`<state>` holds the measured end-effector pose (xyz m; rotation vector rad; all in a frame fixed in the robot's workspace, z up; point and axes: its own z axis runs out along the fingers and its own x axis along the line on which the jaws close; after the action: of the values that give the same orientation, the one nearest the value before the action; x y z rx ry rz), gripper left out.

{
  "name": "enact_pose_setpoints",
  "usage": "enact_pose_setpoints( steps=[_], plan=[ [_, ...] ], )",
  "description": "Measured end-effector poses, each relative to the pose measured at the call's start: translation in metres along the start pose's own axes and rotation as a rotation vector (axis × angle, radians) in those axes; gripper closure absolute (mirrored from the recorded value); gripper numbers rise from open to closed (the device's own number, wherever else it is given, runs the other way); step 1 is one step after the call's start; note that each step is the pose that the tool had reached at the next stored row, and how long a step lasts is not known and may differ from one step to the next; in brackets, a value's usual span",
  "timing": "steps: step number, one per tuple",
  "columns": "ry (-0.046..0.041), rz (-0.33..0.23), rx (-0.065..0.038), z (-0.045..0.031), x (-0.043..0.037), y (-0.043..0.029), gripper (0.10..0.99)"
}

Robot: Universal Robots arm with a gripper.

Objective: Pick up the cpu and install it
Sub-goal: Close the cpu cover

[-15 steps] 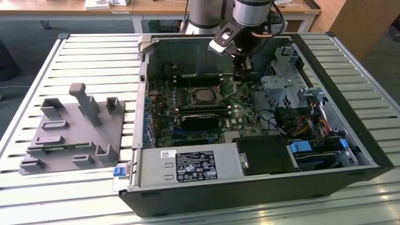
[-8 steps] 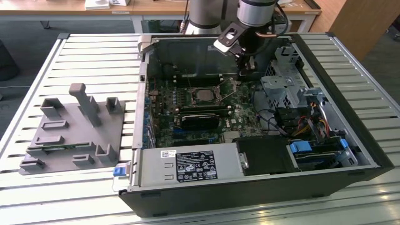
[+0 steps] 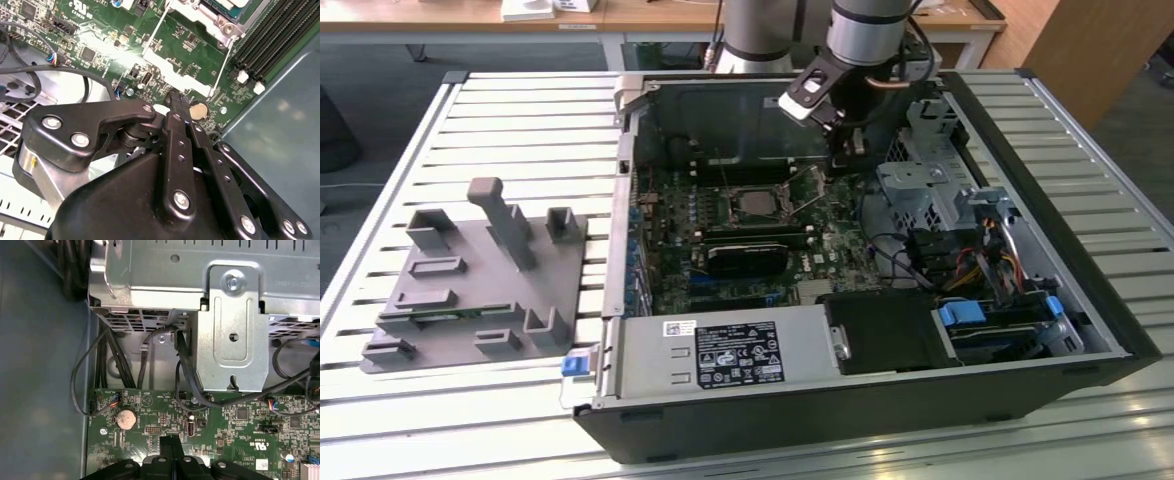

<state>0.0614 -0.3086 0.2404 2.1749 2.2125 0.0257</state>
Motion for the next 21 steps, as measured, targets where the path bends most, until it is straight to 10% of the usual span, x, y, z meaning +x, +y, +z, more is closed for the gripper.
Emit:
enact_pose_setpoints(
  steps=[21],
  plan=[
    [0.0001,0.000,0.000,0.0030,0.0004,-0.0219,0.980]
  ],
)
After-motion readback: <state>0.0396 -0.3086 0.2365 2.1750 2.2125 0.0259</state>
